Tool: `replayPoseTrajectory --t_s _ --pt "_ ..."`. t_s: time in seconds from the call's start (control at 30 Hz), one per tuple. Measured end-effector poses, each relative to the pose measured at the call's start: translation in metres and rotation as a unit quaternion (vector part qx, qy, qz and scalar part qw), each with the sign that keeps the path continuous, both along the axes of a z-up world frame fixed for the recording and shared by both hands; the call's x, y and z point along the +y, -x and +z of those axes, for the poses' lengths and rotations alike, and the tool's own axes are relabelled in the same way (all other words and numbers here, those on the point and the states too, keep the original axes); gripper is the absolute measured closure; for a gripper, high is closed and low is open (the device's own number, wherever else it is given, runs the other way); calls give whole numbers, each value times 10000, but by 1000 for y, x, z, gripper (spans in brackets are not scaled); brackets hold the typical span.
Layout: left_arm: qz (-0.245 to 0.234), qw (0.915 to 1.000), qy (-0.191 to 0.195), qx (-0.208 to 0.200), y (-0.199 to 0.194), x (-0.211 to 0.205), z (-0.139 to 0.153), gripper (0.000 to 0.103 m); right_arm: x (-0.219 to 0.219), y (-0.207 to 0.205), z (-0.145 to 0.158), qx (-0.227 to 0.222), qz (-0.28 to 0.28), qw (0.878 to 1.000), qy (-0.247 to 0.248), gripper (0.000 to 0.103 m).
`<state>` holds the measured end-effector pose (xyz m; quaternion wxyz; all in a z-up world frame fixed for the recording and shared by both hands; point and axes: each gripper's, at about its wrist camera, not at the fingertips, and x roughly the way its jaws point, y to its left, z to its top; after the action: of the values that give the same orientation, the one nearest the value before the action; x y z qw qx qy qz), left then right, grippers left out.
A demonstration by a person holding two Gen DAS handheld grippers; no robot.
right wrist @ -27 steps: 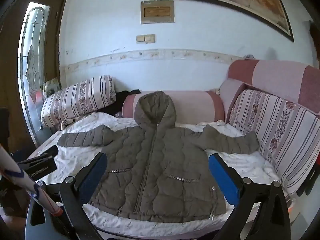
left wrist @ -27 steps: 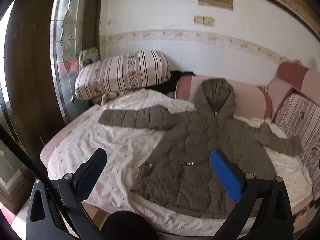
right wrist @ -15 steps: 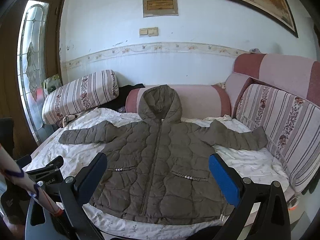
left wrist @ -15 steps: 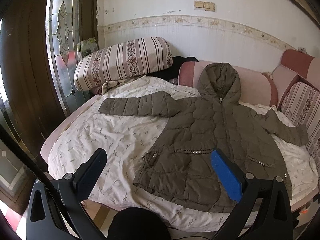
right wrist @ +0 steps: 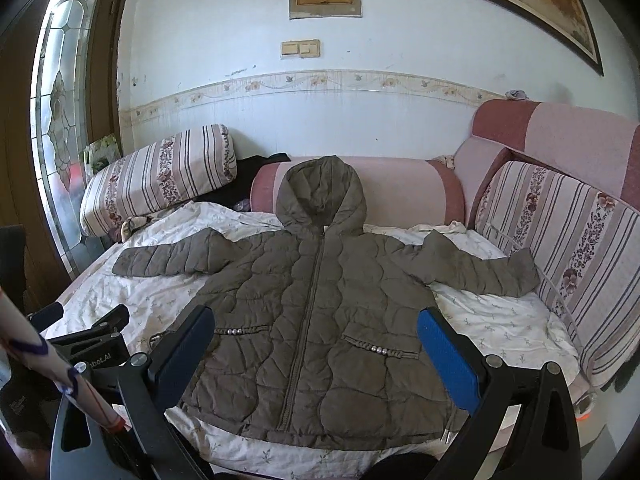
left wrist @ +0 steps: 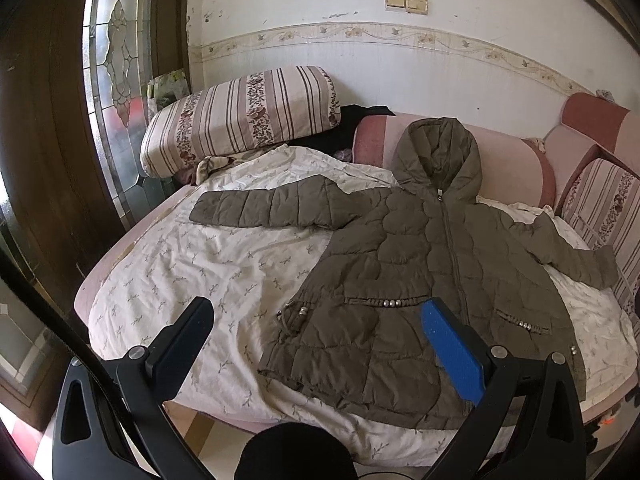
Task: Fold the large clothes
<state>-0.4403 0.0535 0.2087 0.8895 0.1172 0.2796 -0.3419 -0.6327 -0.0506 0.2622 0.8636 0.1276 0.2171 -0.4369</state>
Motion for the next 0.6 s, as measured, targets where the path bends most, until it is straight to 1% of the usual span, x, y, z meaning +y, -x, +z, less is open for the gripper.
replayPoseTrajectory --t_s 0.07,0.17,0.27,0.43,0.6 --pt "-29 10000 -45 -4 -1 -9 -1 0 -8 -2 2 77 -31 9999 -85 0" --pt "-68 9999 -106 -41 -1 -19 -4 0 -17 3 2 -105 -97 9999 -60 0" --pt "-113 9997 -195 -38 -1 -27 -9 0 -30 4 -1 -129 -181 9995 -224 0" --pt "-136 9995 -291 -24 -1 -31 -13 0 -34 7 -9 -179 -164 9991 -359 0" --pt "-150 9995 -268 -48 2 -28 -12 0 -32 11 -7 -210 -168 9992 -291 0"
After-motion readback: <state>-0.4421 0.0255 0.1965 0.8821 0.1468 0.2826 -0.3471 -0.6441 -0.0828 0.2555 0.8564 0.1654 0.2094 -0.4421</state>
